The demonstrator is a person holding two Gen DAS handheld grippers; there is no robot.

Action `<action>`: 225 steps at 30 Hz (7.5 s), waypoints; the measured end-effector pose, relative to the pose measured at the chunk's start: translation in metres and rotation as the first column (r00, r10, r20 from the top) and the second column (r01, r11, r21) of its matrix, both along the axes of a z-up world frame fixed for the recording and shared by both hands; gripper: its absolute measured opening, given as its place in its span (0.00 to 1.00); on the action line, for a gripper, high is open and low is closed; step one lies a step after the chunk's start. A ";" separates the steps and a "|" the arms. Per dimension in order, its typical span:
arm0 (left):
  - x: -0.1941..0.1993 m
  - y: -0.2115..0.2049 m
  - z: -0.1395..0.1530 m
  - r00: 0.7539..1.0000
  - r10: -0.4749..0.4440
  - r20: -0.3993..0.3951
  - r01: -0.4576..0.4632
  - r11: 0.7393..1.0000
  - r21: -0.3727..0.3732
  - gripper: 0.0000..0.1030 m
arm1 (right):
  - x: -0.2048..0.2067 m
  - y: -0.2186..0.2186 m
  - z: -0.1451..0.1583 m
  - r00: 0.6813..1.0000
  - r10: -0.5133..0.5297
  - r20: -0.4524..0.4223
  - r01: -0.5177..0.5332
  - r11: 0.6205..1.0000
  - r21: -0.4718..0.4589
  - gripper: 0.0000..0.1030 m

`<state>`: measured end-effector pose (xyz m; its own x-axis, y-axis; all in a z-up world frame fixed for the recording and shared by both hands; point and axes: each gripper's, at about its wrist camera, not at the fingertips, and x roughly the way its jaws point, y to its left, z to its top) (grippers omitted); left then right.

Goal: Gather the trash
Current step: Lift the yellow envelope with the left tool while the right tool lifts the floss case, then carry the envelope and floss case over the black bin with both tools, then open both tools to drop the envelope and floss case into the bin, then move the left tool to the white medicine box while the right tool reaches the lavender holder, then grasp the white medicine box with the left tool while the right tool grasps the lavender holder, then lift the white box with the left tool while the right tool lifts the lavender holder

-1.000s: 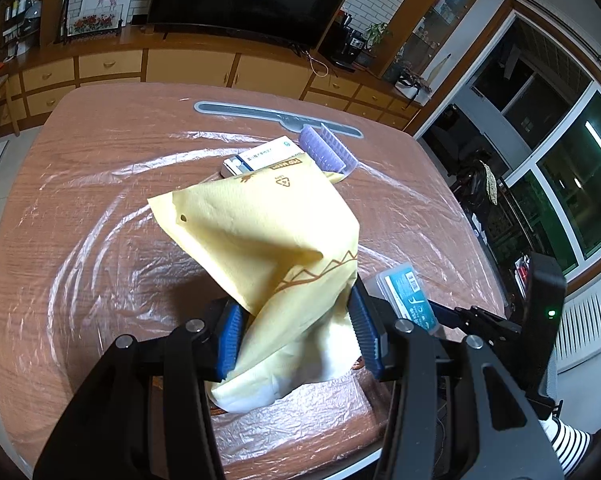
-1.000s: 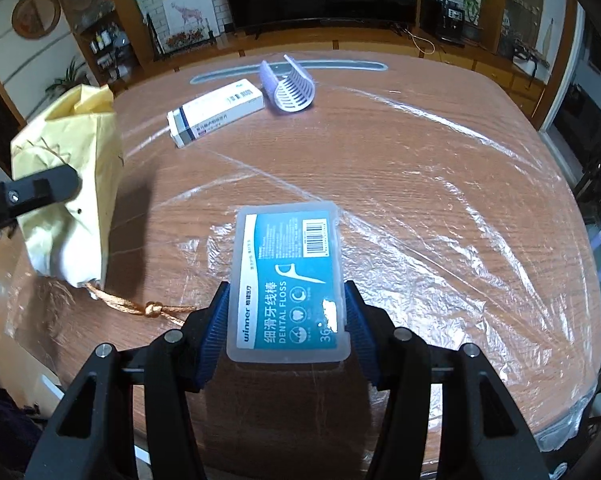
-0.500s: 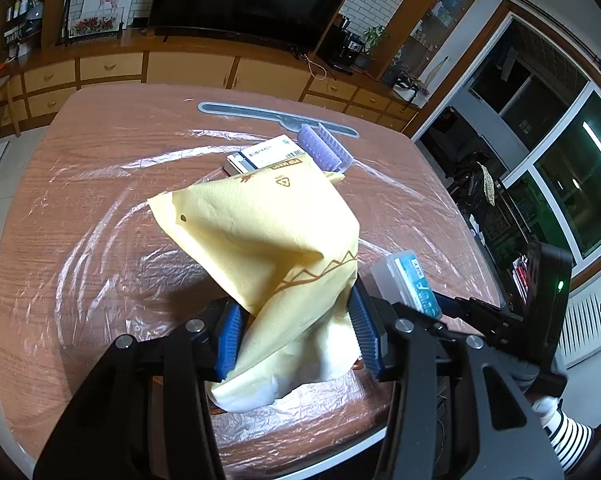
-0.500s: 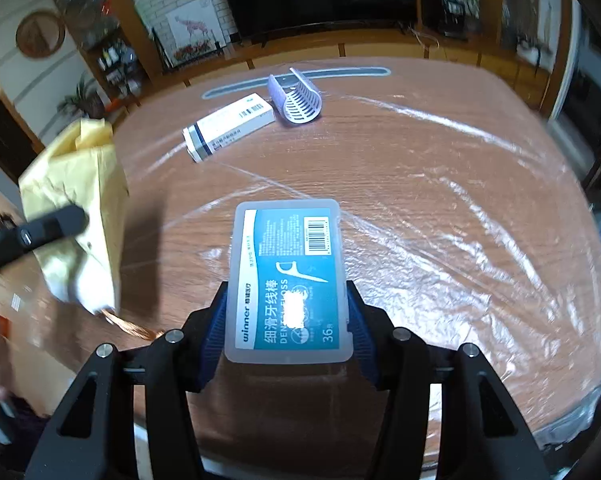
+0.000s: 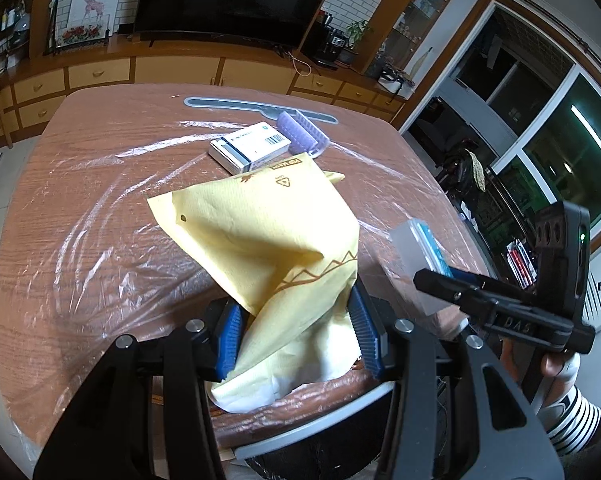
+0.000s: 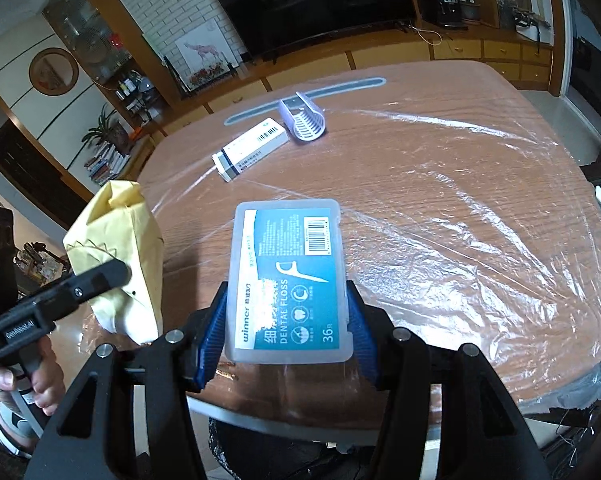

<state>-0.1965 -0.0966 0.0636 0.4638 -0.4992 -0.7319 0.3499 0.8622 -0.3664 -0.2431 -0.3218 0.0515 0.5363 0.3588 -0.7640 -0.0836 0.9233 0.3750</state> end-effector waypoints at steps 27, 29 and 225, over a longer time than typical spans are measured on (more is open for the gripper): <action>-0.071 -0.015 0.004 0.987 -0.162 0.000 0.162 0.986 0.029 0.47 | -0.080 -0.006 0.020 0.997 0.073 0.004 -0.073 0.996 0.055 0.52; -0.077 -0.018 0.001 0.984 -0.178 -0.010 0.178 0.984 0.027 0.47 | -0.084 -0.006 0.018 0.997 0.076 -0.006 -0.076 0.995 0.067 0.52; 0.064 -0.036 -0.005 0.988 -0.147 0.052 0.131 0.964 0.230 0.52 | 0.064 0.010 0.018 0.991 0.131 0.010 -0.131 0.991 -0.011 0.41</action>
<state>-0.1325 -0.1330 0.0583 0.4544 -0.3882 -0.8017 0.4894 0.8608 -0.1394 -0.1794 -0.3116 0.0698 0.4932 0.4184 -0.7626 -0.2078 0.9080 0.3638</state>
